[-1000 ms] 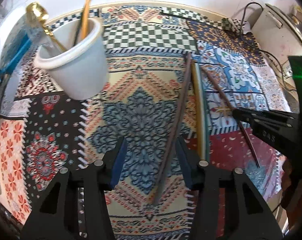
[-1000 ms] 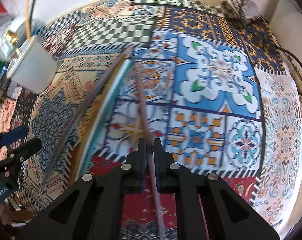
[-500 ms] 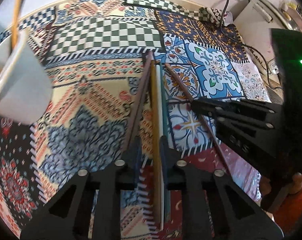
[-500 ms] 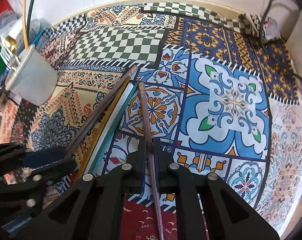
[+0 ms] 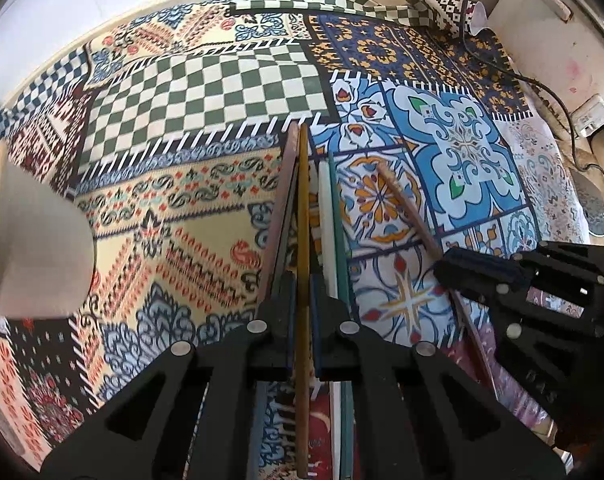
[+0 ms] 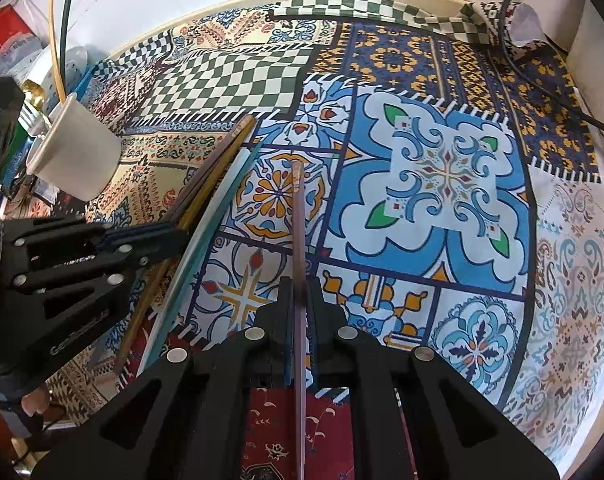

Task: Organize utensils
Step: 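Lift both held chopsticks upright and carry them over the white cup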

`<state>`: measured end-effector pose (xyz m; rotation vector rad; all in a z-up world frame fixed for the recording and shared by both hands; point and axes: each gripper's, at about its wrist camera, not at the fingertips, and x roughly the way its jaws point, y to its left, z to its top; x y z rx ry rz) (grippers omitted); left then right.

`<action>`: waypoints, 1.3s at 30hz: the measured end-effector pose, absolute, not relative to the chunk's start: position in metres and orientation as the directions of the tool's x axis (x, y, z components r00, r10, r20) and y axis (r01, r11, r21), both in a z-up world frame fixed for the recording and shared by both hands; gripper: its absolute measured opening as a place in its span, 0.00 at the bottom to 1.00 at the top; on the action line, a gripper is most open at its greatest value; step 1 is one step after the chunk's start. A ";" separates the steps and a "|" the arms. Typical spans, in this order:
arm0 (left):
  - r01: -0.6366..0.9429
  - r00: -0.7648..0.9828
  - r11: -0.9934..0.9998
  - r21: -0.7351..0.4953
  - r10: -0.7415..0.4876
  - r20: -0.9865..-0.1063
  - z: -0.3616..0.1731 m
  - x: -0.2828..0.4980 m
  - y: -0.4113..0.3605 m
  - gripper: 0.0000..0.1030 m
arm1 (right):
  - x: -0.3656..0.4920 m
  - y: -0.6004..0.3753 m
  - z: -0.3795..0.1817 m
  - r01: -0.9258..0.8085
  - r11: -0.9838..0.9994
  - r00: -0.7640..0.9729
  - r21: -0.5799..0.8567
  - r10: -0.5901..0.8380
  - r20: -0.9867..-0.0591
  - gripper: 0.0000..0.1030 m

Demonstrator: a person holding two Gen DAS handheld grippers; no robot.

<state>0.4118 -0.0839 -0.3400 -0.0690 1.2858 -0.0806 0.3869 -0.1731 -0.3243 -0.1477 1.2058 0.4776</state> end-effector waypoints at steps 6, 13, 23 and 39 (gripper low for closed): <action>0.066 0.245 0.992 -0.112 -0.125 -0.961 -0.343 0.439 -0.091 0.06 | 0.392 -0.169 -0.324 -0.452 0.879 0.264 0.152 0.295 -0.918 0.06; 0.130 0.198 0.984 -0.120 -0.144 -0.970 -0.348 0.462 -0.103 0.04 | 0.400 -0.180 -0.325 -0.387 0.894 0.251 0.227 0.339 -0.907 0.06; 0.145 0.312 0.978 -0.154 -0.192 -0.930 -0.304 0.431 -0.103 0.04 | 0.383 -0.203 -0.285 -0.336 0.914 0.354 0.226 0.345 -0.869 0.06; 0.180 0.527 0.973 -0.143 -0.218 -0.822 -0.226 0.348 -0.085 0.04 | 0.342 -0.197 -0.220 -0.301 0.930 0.532 0.210 0.346 -0.773 0.05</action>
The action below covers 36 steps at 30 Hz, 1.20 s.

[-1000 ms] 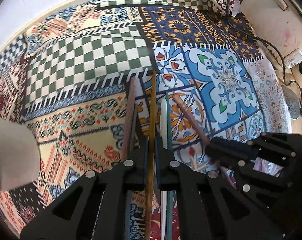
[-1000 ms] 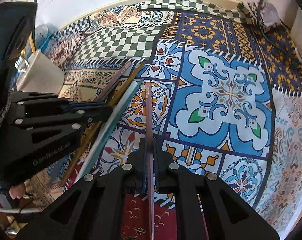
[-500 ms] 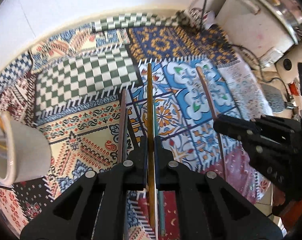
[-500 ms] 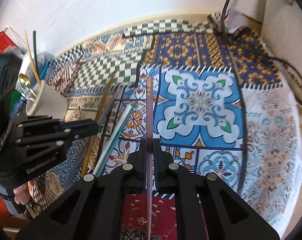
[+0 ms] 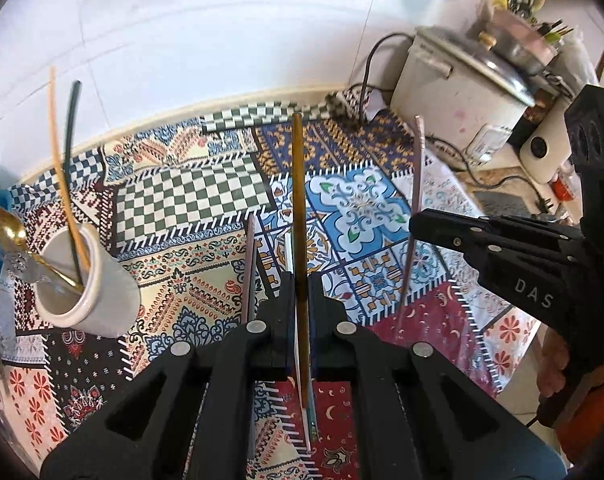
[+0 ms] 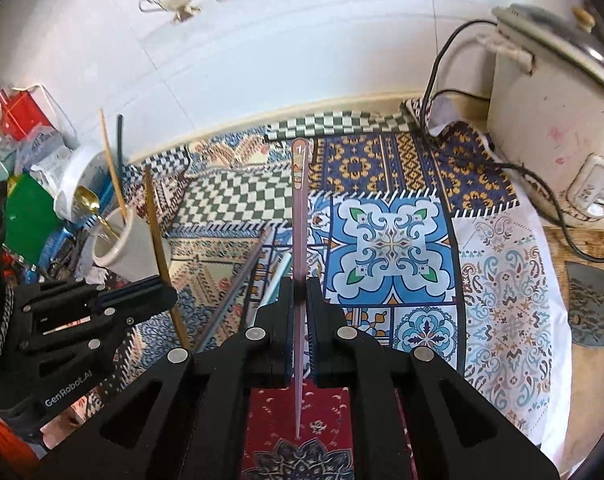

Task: Organize utensils
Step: 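Lift both held chopsticks upright and carry them over the white cup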

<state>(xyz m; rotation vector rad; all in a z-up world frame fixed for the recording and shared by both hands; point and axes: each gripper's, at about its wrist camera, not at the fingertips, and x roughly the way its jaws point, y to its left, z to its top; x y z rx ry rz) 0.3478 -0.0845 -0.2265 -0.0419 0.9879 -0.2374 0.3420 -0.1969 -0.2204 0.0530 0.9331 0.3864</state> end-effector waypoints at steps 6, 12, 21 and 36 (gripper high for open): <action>0.191 0.598 0.970 -0.152 -0.238 -0.765 -0.200 0.330 -0.073 0.04 | 0.326 -0.187 -0.195 -0.295 0.937 0.595 0.188 0.334 -0.731 0.05; 0.194 0.665 0.971 -0.136 -0.232 -0.710 -0.168 0.319 -0.053 0.04 | 0.318 -0.171 -0.168 -0.300 0.937 0.649 0.181 0.340 -0.680 0.02; 0.137 0.746 0.983 -0.124 -0.185 -0.640 -0.132 0.309 -0.009 0.04 | 0.319 -0.140 -0.148 -0.338 0.929 0.671 0.149 0.349 -0.654 0.02; -0.032 0.729 0.988 -0.153 -0.082 -0.680 -0.152 0.295 0.037 0.04 | 0.367 -0.183 -0.266 -0.382 0.922 0.407 -0.065 0.105 -0.907 0.42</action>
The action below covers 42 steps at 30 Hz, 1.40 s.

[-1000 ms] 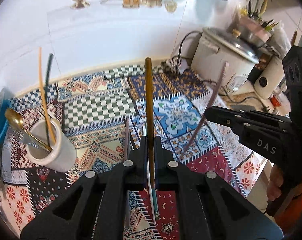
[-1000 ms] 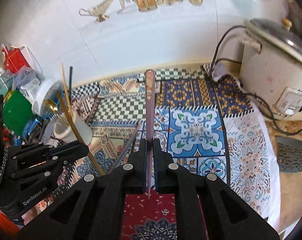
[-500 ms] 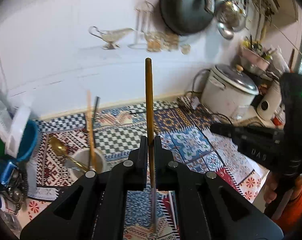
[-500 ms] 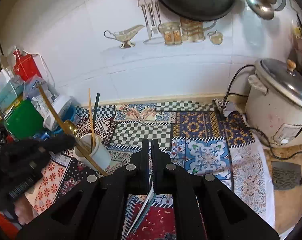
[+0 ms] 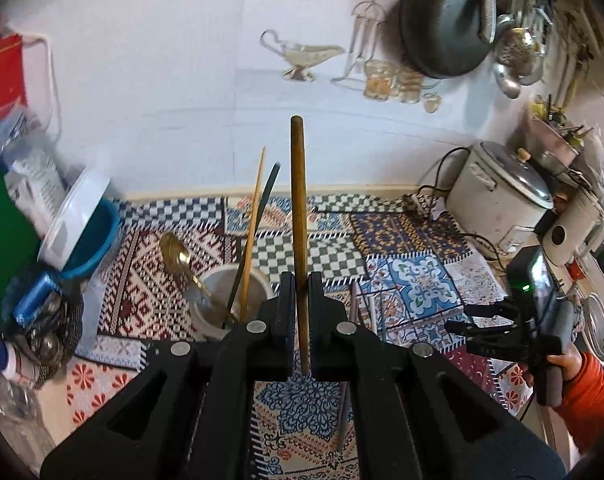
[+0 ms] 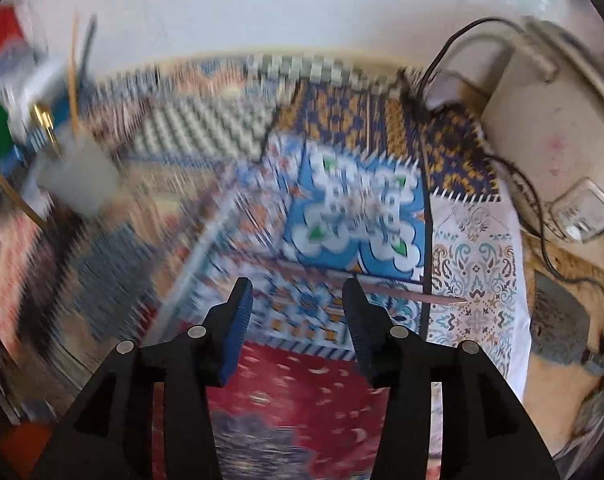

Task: Organize utensils
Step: 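Lift both held chopsticks upright and carry them over the white cup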

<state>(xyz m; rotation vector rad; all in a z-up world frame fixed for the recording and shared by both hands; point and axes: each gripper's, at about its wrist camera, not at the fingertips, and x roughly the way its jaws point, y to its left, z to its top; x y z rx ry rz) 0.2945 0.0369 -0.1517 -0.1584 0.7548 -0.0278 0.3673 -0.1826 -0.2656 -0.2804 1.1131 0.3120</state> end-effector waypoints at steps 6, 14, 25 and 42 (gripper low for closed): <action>-0.102 0.703 0.982 -0.161 -0.043 -0.710 -0.168 0.297 0.034 0.04 | 0.393 -0.187 -0.302 -0.513 0.838 0.342 -0.188 -0.002 -0.940 0.42; -0.199 0.694 0.962 -0.188 0.003 -0.720 -0.178 0.294 0.029 0.04 | 0.414 -0.187 -0.324 -0.660 0.730 0.235 -0.176 -0.023 -0.972 0.41; -0.262 0.700 0.943 -0.205 0.040 -0.713 -0.176 0.282 0.022 0.04 | 0.424 -0.188 -0.326 -0.696 0.710 0.160 -0.105 0.011 -0.987 0.08; -0.240 0.731 0.955 -0.174 0.059 -0.680 -0.150 0.263 0.022 0.04 | 0.356 -0.186 -0.263 -0.537 0.842 0.288 0.057 0.247 -0.925 0.05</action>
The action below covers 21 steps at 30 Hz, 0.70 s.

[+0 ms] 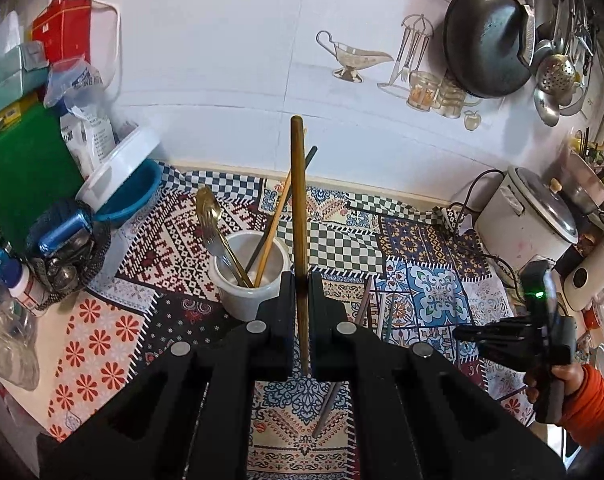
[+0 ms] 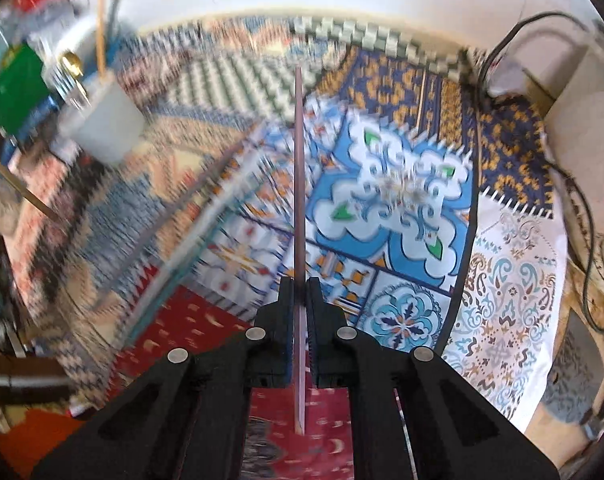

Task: Organize utensils
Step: 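Lift both held chopsticks upright and carry them over the white cup, then lower both chopsticks into the white cup and open both tools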

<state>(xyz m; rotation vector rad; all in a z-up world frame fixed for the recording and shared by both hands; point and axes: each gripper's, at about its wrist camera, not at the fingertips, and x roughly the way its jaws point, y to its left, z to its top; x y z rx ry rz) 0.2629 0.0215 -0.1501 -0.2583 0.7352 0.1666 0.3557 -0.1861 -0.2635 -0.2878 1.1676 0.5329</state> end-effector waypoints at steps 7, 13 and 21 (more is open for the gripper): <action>-0.224 0.758 0.961 -0.162 0.068 -0.648 -0.137 0.260 0.033 0.04 | 0.344 -0.169 -0.207 -0.535 0.840 0.415 0.091 0.355 -0.838 0.05; -0.217 0.777 0.965 -0.150 0.078 -0.625 -0.128 0.261 0.049 0.04 | 0.331 -0.135 -0.175 -0.578 0.809 0.466 0.111 0.438 -0.768 0.05; -0.205 0.804 0.965 -0.166 0.069 -0.591 -0.116 0.270 0.080 0.04 | 0.331 -0.079 -0.141 -0.629 0.765 0.517 0.137 0.544 -0.661 0.05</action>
